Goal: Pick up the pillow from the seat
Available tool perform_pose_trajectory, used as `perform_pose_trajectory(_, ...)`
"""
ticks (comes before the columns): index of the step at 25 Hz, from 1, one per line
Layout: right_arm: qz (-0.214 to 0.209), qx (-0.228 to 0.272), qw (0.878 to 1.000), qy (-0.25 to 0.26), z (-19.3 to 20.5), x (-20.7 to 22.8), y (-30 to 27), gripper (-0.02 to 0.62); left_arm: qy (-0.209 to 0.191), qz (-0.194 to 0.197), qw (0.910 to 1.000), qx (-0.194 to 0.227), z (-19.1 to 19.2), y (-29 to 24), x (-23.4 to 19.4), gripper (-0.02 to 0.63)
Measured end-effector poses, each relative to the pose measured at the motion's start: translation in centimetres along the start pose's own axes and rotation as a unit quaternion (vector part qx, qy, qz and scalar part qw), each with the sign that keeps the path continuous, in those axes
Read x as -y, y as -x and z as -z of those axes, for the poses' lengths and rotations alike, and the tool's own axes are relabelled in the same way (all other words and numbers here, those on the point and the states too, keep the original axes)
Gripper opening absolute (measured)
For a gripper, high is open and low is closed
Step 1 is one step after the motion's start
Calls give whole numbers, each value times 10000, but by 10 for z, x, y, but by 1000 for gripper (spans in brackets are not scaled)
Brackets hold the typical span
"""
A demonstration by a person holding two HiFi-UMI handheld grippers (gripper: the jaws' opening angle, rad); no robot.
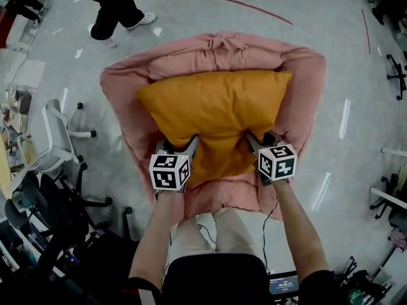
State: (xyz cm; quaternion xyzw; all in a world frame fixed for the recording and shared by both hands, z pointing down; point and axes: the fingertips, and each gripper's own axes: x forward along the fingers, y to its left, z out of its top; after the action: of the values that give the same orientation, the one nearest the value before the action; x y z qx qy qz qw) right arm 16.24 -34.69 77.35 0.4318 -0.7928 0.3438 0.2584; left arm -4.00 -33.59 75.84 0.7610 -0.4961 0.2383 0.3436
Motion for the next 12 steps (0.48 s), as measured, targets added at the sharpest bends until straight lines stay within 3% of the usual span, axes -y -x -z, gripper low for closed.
perform_pose_trajectory(12, -112, -100, 9998, 90, 2, -1, 0, 120, 267, -156, 9994, -167, 3, -1, 4, 216)
